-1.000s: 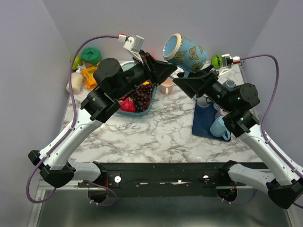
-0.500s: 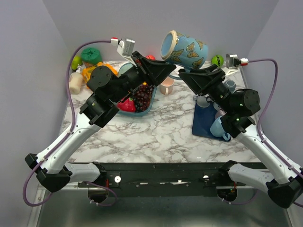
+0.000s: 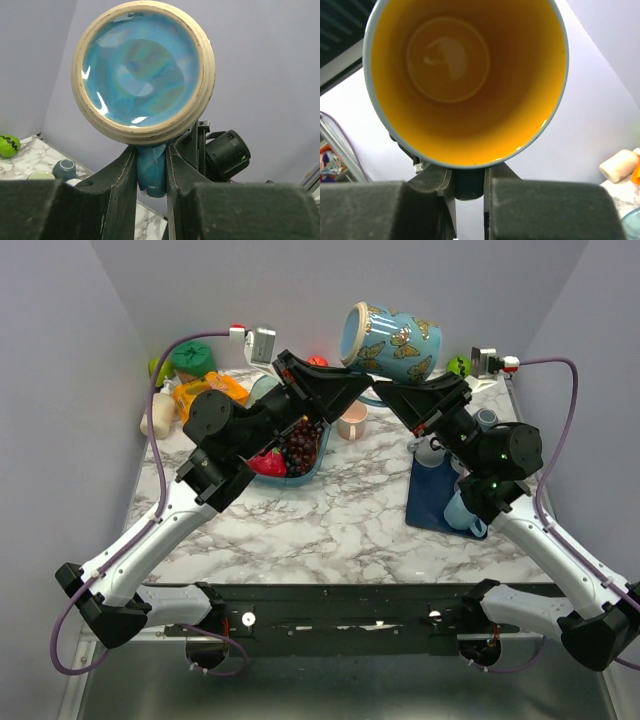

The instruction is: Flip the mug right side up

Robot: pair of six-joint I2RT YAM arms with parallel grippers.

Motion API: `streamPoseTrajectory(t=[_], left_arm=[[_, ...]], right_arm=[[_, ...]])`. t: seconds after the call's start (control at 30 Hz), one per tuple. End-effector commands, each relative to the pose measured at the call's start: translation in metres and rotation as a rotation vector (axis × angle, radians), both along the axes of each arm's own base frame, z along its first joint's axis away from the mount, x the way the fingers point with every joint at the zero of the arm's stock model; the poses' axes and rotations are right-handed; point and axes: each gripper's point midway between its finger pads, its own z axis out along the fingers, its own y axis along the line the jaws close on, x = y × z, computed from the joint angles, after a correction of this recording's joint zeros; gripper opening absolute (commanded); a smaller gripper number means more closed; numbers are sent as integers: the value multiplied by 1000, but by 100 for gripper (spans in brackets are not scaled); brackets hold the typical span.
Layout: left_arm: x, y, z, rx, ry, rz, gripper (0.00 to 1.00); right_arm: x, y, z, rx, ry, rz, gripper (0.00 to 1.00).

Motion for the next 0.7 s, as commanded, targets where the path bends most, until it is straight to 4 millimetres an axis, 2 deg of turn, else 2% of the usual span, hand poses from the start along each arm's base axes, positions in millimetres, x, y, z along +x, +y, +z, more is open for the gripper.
streamPoseTrajectory(t=[0.0, 0.03, 0.07, 0.1, 0.17, 0.2, 0.27, 0.3, 0.33, 0.37, 0.4, 0.43, 0.47, 0.5, 0.53, 0.57, 0.67], left_arm=[[-40, 19, 40, -97, -132, -75, 0], [-40, 20, 38, -90, -129, -68, 1], [-37, 20, 35, -83, -121, -54, 10], [-34, 19, 30, -66, -111, -42, 36], [-32, 21, 24, -48, -100, -19, 53], [-23, 21, 14, -17, -72, 17, 69], [-19, 22, 6, 24, -67, 42, 79], [-9, 22, -9, 77, -25, 83, 86], [-3, 22, -17, 116, -22, 117, 89], [2, 26, -21, 140, -5, 150, 92], [10, 26, -41, 207, 51, 180, 96], [19, 32, -49, 239, 66, 242, 98], [24, 36, -57, 269, 87, 272, 99], [29, 38, -75, 332, 125, 292, 99], [30, 40, -82, 363, 129, 301, 99], [36, 45, -92, 410, 121, 342, 99], [37, 54, -114, 471, 122, 379, 99]], right_arm=[[7, -13, 15, 32, 2, -85, 1], [6, -17, 18, 35, -2, -106, 1], [9, -17, 13, 2, 6, -133, 1], [12, -19, 12, -14, 11, -159, 1], [16, -27, 12, -56, 25, -226, 1], [17, -30, 13, -68, 28, -247, 1], [22, -38, 11, -113, 47, -319, 1], [24, -41, 9, -132, 57, -342, 1], [29, -47, 7, -143, 77, -386, 1], [35, -49, -3, -199, 95, -426, 1], [36, -54, -1, -216, 100, -455, 1], [43, -60, -4, -235, 119, -507, 1], [50, -63, -18, -311, 141, -551, 1], [57, -64, -22, -357, 162, -575, 1], [66, -71, -29, -393, 197, -634, 1], [73, -75, -47, -476, 234, -669, 1], [93, -82, -74, -593, 288, -757, 1]])
